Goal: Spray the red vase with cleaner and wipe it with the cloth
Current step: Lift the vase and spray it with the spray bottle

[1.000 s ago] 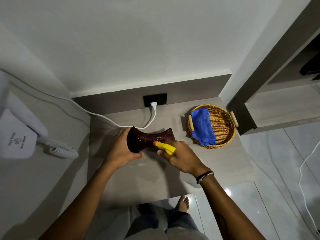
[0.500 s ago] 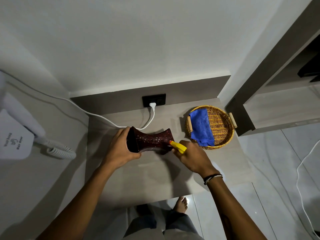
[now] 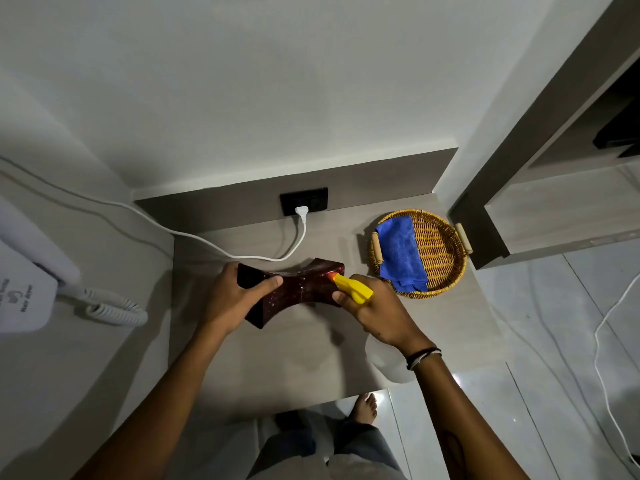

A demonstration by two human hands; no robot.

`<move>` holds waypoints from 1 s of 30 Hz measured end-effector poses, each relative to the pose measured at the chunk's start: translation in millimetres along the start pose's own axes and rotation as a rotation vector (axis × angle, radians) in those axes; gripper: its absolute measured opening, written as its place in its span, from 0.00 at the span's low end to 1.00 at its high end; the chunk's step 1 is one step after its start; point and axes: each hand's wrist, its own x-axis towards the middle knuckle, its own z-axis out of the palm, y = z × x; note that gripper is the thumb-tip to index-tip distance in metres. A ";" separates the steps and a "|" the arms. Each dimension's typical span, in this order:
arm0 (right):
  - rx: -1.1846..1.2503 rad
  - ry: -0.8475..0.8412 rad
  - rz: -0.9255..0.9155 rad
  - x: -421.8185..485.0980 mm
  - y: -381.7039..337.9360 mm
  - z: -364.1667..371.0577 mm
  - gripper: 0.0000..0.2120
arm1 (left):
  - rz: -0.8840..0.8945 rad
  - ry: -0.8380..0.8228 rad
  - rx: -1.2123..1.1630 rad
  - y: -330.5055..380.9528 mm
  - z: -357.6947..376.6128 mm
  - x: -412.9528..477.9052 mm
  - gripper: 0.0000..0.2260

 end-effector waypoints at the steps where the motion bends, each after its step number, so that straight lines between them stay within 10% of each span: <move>1: -0.019 0.002 0.010 0.1 2.5 -1.0 0.16 | -0.074 -0.003 -0.006 1.4 -1.7 0.9 0.34; 8: -0.089 -0.058 0.018 -1.3 5.6 -8.6 0.16 | -0.251 -0.148 -0.198 7.1 -4.6 -5.1 0.18; 14: -0.057 -0.150 -0.007 0.0 -9.0 4.0 0.09 | 0.110 -0.239 0.053 -9.1 -6.6 -7.0 0.60; 30: -0.337 -0.030 0.175 -5.9 18.4 -11.1 0.16 | 0.318 -0.131 0.191 10.5 -1.4 -8.2 0.40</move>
